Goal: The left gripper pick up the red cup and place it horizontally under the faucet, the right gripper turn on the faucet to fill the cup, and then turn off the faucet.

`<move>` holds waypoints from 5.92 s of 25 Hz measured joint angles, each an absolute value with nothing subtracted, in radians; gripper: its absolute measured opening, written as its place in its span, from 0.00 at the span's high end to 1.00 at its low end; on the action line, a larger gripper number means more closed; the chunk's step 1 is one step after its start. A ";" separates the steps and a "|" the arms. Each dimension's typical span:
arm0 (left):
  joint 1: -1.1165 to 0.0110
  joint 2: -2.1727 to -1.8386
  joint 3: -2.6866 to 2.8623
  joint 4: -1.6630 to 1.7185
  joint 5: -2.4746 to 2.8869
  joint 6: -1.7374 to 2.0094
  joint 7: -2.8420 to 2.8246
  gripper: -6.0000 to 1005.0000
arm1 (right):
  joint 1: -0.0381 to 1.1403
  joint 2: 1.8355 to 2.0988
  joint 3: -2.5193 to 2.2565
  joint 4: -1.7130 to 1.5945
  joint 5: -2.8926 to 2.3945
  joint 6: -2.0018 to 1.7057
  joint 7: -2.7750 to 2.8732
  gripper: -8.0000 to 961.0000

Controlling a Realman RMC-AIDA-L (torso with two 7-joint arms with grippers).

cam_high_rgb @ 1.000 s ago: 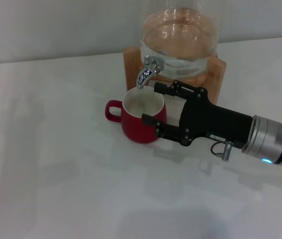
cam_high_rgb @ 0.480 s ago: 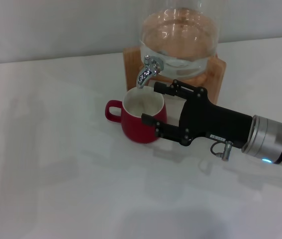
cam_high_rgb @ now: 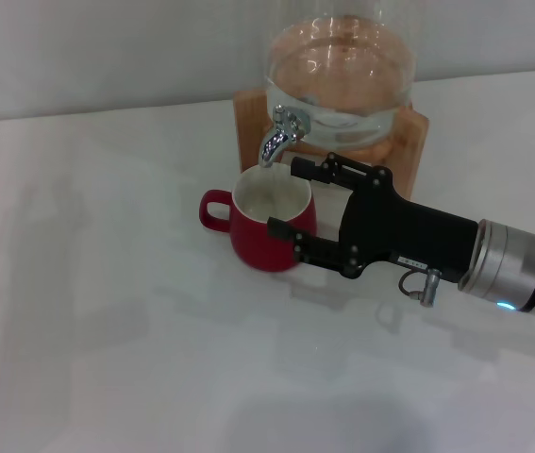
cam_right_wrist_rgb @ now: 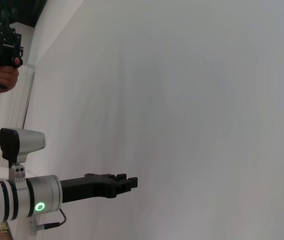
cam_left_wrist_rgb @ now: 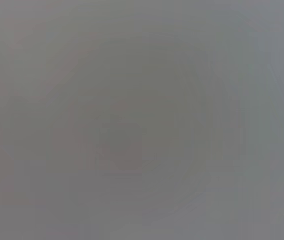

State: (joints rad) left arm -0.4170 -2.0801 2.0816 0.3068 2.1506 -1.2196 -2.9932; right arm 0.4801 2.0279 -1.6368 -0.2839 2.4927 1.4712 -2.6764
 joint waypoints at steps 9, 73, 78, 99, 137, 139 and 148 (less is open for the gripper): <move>-0.417 -2.079 2.082 0.307 2.151 -1.220 -2.994 0.57 | 0.481 2.028 -1.647 -0.284 2.493 1.475 -2.665 0.27; -0.410 -2.085 2.105 0.318 2.158 -1.246 -2.999 0.57 | 0.524 2.028 -1.724 -0.338 2.581 1.327 -2.673 0.27; -0.409 -2.085 2.118 0.318 2.158 -1.247 -2.999 0.57 | 0.523 2.028 -1.722 -0.337 2.583 1.314 -2.675 0.27; -0.408 -2.085 2.118 0.318 2.158 -1.250 -2.999 0.57 | 0.509 2.028 -1.707 -0.326 2.618 1.304 -2.702 0.27; -0.406 -2.083 2.118 0.316 2.158 -1.250 -2.998 0.57 | 0.458 2.024 -1.649 -0.325 2.632 1.304 -2.730 0.27; -0.406 -2.083 2.118 0.315 2.158 -1.250 -2.997 0.57 | 0.449 2.024 -1.644 -0.325 2.632 1.308 -2.731 0.27; -0.408 -2.083 2.118 0.310 2.156 -1.249 -2.996 0.57 | 0.402 2.022 -1.629 -0.331 2.633 1.349 -2.741 0.27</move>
State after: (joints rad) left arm -0.4078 -2.0828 2.1184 0.3099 2.1560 -1.2485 -2.9959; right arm 0.4016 2.0224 -1.6288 -0.3313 2.6335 1.3491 -2.7415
